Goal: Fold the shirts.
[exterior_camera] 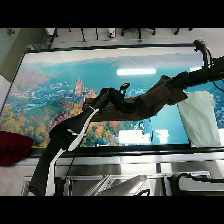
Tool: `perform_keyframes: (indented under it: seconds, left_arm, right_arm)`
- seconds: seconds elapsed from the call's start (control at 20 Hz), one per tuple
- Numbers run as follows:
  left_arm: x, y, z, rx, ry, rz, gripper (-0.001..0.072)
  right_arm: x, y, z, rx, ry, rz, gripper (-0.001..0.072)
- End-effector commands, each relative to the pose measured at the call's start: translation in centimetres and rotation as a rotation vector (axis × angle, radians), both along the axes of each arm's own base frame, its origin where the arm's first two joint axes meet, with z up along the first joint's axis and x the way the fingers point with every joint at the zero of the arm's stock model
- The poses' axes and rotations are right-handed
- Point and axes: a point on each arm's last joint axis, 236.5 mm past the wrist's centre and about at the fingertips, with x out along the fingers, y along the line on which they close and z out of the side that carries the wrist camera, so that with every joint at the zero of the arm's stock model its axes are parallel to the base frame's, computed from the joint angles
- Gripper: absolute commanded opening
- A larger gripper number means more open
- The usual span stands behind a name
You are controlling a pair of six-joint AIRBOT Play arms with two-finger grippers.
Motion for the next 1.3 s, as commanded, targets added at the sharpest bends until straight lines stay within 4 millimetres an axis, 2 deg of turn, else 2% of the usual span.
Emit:
perform_keyframes:
  seconds: [0.0,0.05,0.15,0.2,0.3,0.4,0.45,0.5,0.55,0.6,0.65,0.7,0.75,0.8,0.85,0.9,0.95,1.0,1.05,1.1,1.15,1.25]
  left_arm:
    - [0.7,1.6,3.6,-0.022,0.019,0.009,0.0014]
    - [1.4,3.4,6.0,-0.029,0.007,0.008,0.0014]
    - [3.5,8.0,12.2,-0.055,-0.057,0.035,0.0014]
    - [4.6,10.5,15.9,-0.074,-0.113,0.058,0.0014]
    - [6.0,16.8,24.9,-0.118,-0.268,0.148,0.0014]
    - [5.5,22.7,32.5,-0.148,-0.425,0.261,0.0014]
    - [4.5,25.6,35.6,-0.150,-0.504,0.310,0.0013]
    - [3.3,27.8,37.7,-0.149,-0.562,0.348,0.0014]
    - [1.8,29.8,39.1,-0.141,-0.608,0.383,0.0014]
    - [0.4,31.2,39.5,-0.133,-0.628,0.410,0.0014]
    - [-1.1,32.2,39.4,-0.119,-0.642,0.422,0.0014]
    - [-2.5,32.9,38.5,-0.109,-0.635,0.441,0.0014]
    - [-3.5,33.3,37.3,-0.104,-0.625,0.456,0.0014]
    - [-4.5,33.4,35.8,-0.102,-0.606,0.470,0.0014]
    - [-5.3,33.4,34.2,-0.098,-0.583,0.481,0.0014]
    - [-6.2,33.5,32.6,-0.090,-0.564,0.481,0.0014]
    - [-6.9,33.5,31.6,-0.084,-0.559,0.479,0.0014]
    - [-7.6,33.6,30.8,-0.080,-0.554,0.482,0.0014]
    - [-8.2,33.5,30.4,-0.081,-0.555,0.482,0.0014]
    - [-8.7,33.6,30.5,-0.083,-0.569,0.487,0.0014]
    - [-9.1,33.6,30.7,-0.087,-0.585,0.493,0.0014]
    - [-10.0,33.6,32.1,-0.097,-0.632,0.493,0.0014]
  right_arm:
    - [-0.1,0.2,0.2,-0.004,-0.001,0.004,0.0018]
    - [-0.1,0.2,0.2,-0.003,0.002,0.002,0.0018]
    - [-0.1,0.4,0.4,0.008,0.015,-0.013,0.0018]
    - [-0.1,0.8,0.5,0.019,0.018,-0.011,0.0018]
    - [0.2,2.7,0.9,0.037,0.019,-0.013,0.0018]
    - [1.0,7.2,1.4,0.060,-0.015,0.008,0.0019]
    - [1.4,10.8,1.6,0.070,-0.048,0.034,0.0019]
    - [1.6,14.9,1.7,0.085,-0.089,0.067,0.0019]
    - [1.6,20.0,1.5,0.105,-0.137,0.102,0.0019]
    - [1.6,25.4,0.8,0.127,-0.188,0.120,0.0019]
    - [1.5,30.6,-0.5,0.148,-0.235,0.118,0.0020]
    - [1.4,35.3,-2.7,0.159,-0.275,0.100,0.0029]
    - [1.0,39.8,-6.0,0.169,-0.286,0.057,0.0235]
    - [0.2,43.2,-9.6,0.166,-0.287,0.022,0.0548]
    - [-0.8,45.3,-12.4,0.162,-0.272,-0.002,0.0643]
    - [-1.9,46.4,-14.3,0.151,-0.254,0.003,0.0642]
    - [-2.2,46.4,-14.8,0.137,-0.249,0.024,0.0641]
    - [-1.7,45.5,-14.1,0.122,-0.258,0.037,0.0641]
    - [-0.4,43.6,-12.7,0.113,-0.260,0.039,0.0641]
    - [1.0,41.1,-11.2,0.098,-0.260,0.039,0.0641]
    - [2.6,37.8,-9.7,0.068,-0.259,0.039,0.0641]
    - [5.1,29.4,-7.6,0.009,-0.189,0.010,0.0641]
